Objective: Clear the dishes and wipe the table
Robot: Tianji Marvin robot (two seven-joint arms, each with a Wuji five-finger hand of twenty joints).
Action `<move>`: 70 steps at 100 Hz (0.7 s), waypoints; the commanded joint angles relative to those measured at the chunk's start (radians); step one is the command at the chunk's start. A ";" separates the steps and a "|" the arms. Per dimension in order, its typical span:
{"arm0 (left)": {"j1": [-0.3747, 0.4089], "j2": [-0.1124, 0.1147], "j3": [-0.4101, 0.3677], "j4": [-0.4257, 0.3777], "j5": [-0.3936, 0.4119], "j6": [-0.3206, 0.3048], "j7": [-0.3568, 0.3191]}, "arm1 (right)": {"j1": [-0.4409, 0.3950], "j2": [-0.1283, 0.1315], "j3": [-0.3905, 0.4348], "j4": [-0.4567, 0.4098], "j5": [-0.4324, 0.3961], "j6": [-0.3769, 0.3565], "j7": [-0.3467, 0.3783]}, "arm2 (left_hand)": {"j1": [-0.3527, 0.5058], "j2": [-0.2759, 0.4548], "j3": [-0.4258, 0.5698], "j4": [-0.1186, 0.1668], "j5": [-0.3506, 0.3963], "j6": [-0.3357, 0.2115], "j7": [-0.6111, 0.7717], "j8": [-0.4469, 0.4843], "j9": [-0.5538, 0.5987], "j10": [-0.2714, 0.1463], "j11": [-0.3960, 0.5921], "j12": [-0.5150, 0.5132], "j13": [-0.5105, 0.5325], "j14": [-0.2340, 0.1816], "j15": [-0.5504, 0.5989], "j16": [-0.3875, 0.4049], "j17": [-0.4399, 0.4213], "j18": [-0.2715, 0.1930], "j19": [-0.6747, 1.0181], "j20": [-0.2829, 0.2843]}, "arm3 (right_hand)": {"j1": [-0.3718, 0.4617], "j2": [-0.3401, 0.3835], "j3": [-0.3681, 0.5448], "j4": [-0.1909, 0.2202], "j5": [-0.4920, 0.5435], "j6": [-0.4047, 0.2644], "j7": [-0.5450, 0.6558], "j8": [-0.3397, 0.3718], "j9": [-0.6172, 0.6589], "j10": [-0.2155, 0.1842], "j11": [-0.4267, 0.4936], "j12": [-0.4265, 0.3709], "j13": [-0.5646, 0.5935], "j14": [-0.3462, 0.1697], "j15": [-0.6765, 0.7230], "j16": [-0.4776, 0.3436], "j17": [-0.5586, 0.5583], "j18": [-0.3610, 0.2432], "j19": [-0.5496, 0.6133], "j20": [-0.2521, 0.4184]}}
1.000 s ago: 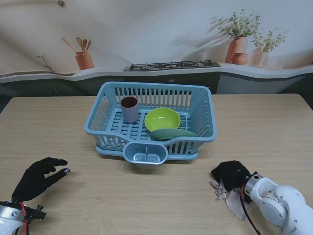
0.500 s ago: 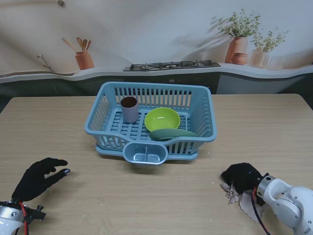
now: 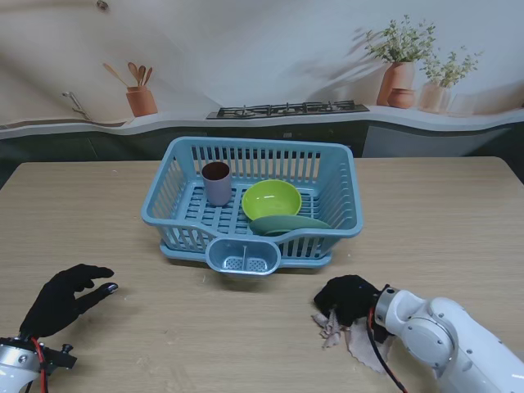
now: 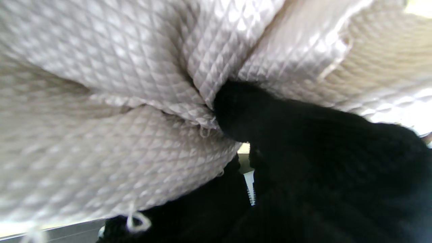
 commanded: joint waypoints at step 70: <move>0.010 -0.005 -0.005 -0.007 -0.011 -0.020 -0.012 | -0.129 -0.013 0.227 0.069 -0.237 -0.063 -0.070 | 0.047 0.052 -0.036 0.034 0.025 -0.001 -0.010 0.001 -0.016 0.013 -0.007 -0.016 -0.017 0.024 -0.003 -0.001 -0.014 -0.017 -0.026 -0.013 | 0.042 0.030 -0.003 -0.025 0.019 0.021 -0.036 -0.027 0.012 -0.057 -0.172 -0.106 0.012 0.012 -0.008 -0.015 -0.008 -0.067 -0.007 -0.009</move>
